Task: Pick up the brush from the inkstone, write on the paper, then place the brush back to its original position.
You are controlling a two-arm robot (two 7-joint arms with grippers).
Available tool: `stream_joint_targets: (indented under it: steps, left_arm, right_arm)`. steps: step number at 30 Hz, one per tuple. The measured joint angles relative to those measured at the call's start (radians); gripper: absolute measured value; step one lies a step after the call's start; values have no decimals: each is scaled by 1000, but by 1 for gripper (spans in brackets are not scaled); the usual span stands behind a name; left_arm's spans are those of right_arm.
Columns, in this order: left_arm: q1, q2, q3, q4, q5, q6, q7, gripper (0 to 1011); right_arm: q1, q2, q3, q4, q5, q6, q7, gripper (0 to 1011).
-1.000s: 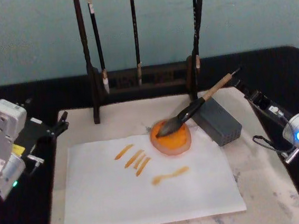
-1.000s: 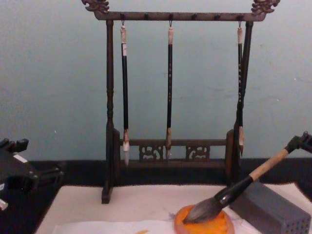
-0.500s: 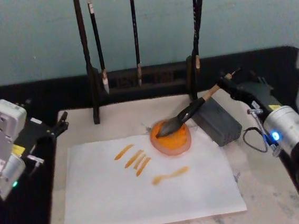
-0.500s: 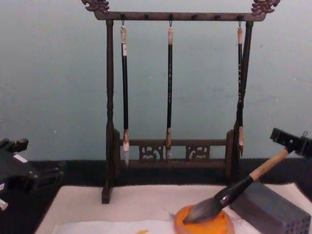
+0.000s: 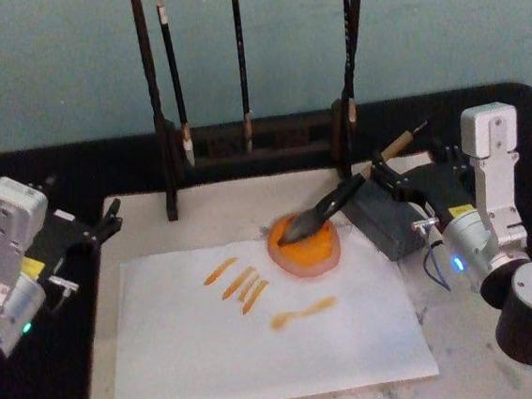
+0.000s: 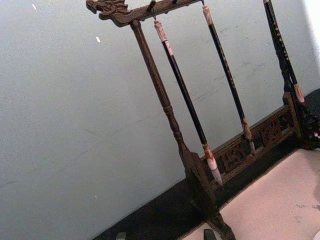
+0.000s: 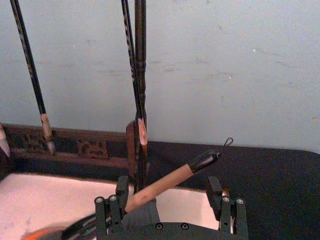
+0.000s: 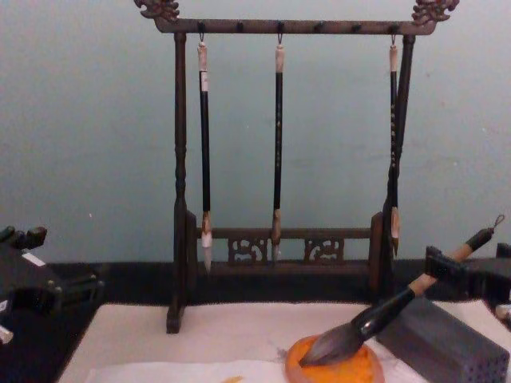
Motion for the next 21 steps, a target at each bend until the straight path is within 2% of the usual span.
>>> stream_joint_targets:
  steps: [11,21]
  left_arm:
    - [0,0,0,0,0,0,0,1001]
    - [0,0,0,0,0,0,0,1001]
  right_arm:
    - [-3,-21,14,38,-31,3,4,1000]
    - [-3,-23,16,42,-34,4,6,1000]
